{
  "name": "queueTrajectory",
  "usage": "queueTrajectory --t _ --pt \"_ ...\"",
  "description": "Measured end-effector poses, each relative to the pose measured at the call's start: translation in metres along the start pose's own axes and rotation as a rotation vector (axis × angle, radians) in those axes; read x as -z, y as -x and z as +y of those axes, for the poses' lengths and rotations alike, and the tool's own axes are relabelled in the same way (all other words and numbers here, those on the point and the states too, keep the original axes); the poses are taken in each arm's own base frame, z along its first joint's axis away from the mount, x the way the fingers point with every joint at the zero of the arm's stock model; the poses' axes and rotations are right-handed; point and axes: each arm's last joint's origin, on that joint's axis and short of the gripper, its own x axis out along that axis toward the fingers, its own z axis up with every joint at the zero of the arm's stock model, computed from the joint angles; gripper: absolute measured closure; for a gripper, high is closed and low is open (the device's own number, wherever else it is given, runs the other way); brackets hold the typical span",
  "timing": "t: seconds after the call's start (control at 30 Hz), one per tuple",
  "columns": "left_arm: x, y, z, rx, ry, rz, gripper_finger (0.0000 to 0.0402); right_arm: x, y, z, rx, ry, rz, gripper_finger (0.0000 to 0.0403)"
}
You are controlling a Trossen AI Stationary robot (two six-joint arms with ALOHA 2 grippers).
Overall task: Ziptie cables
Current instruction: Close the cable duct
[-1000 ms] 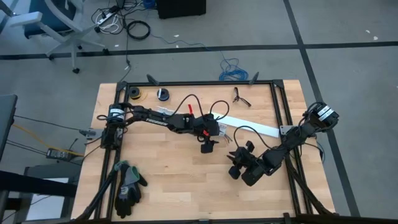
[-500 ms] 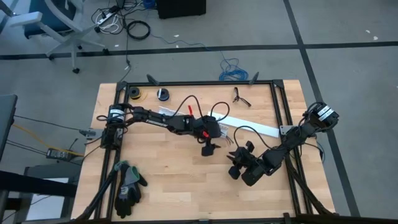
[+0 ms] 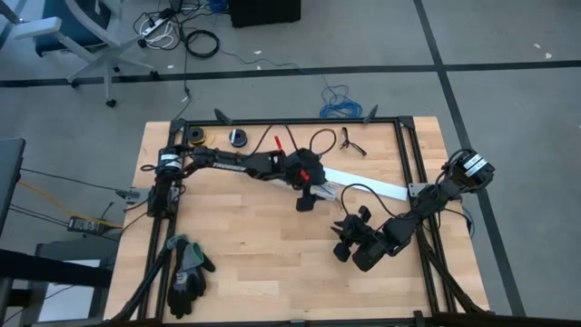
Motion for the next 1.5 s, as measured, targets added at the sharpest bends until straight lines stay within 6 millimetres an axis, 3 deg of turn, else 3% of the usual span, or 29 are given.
queueTrajectory --t 0.2,0.33,0.47,0.6,0.8,1.17,1.5 --pt "0.008 -0.009 0.017 0.036 0.027 0.027 0.0087 0.0 0.0 0.0 -0.001 -0.004 -0.002 0.0328" --pt "0.016 -0.012 0.014 0.069 0.059 0.093 0.0087 -0.001 -0.001 0.0 0.002 -0.012 -0.003 0.0327" --pt "0.013 -0.013 -0.001 0.134 0.093 0.093 0.0087 -0.001 -0.001 0.0 0.002 -0.009 -0.001 0.0328" --pt "0.008 -0.017 -0.028 0.167 0.055 0.099 0.0087 -0.001 -0.001 0.0 0.003 0.0 0.0 0.0328" --pt "0.005 -0.017 -0.063 0.071 -0.027 0.167 0.0087 0.0 -0.001 0.0 -0.005 0.004 0.013 0.0328" --pt "0.003 0.013 -0.069 -0.105 -0.049 0.315 0.0087 0.011 0.009 0.001 -0.025 -0.043 0.072 0.0328" --pt "0.016 0.055 -0.083 -0.168 0.033 0.265 0.0087 0.037 0.038 0.001 -0.034 -0.177 0.13 0.0328"
